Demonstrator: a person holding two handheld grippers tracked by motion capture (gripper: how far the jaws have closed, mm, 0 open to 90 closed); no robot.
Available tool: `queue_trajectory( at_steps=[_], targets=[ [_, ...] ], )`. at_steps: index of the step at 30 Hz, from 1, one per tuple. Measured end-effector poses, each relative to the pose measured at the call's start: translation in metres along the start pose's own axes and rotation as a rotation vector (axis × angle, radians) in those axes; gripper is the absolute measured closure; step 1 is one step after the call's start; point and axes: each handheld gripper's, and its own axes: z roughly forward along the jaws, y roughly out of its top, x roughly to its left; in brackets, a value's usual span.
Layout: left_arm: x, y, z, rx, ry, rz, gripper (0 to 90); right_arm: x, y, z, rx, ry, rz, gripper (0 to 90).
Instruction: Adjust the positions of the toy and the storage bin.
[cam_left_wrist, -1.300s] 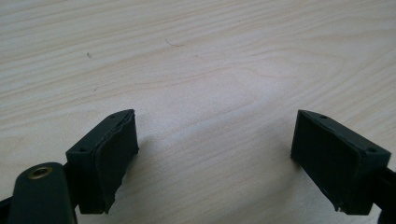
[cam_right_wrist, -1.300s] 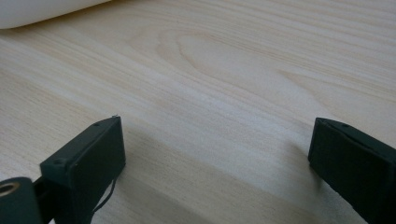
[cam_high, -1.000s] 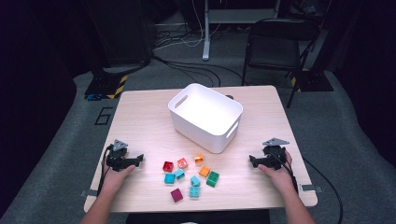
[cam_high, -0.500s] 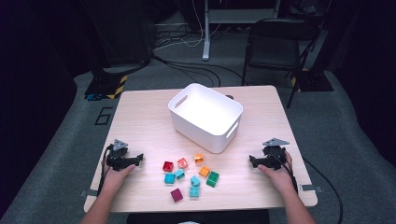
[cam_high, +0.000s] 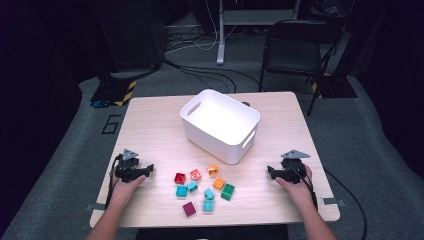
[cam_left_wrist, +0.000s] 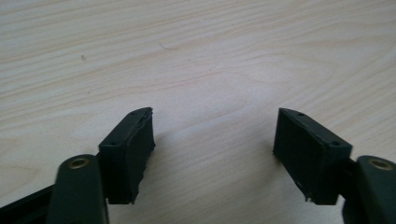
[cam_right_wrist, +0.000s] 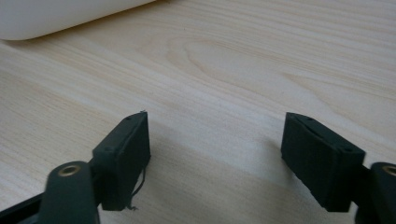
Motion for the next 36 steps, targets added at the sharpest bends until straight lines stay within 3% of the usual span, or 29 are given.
queue_trajectory(
  at_steps=[1,4,6,13,18,22,30,36],
  targets=[
    [-0.001,0.002,-0.001,0.009,-0.005,0.002,32.1,0.0,0.0,-0.002,0.012,-0.001,-0.012,32.5],
    [-0.003,0.007,-0.003,0.01,-0.02,0.015,34.0,0.003,0.002,-0.004,0.027,0.003,-0.012,35.7],
    [-0.005,0.012,-0.008,0.014,-0.038,0.014,34.5,0.007,0.006,-0.008,0.032,0.006,-0.038,38.0],
    [-0.007,0.03,-0.018,0.002,-0.063,0.011,36.7,0.017,0.017,-0.017,0.006,0.004,-0.074,37.4],
    [-0.011,0.048,-0.023,-0.018,-0.082,0.02,37.6,0.023,0.026,-0.023,0.001,0.039,-0.058,37.1],
    [-0.014,0.062,-0.027,-0.034,-0.103,0.016,37.9,0.031,0.037,-0.028,-0.013,0.057,-0.076,35.8],
    [-0.025,0.089,-0.025,-0.045,-0.121,0.043,37.0,0.052,0.058,-0.036,-0.062,0.116,-0.065,32.4],
    [-0.033,0.104,-0.024,-0.043,-0.131,0.074,36.5,0.068,0.07,-0.037,-0.087,0.131,-0.096,31.4]
  ],
)
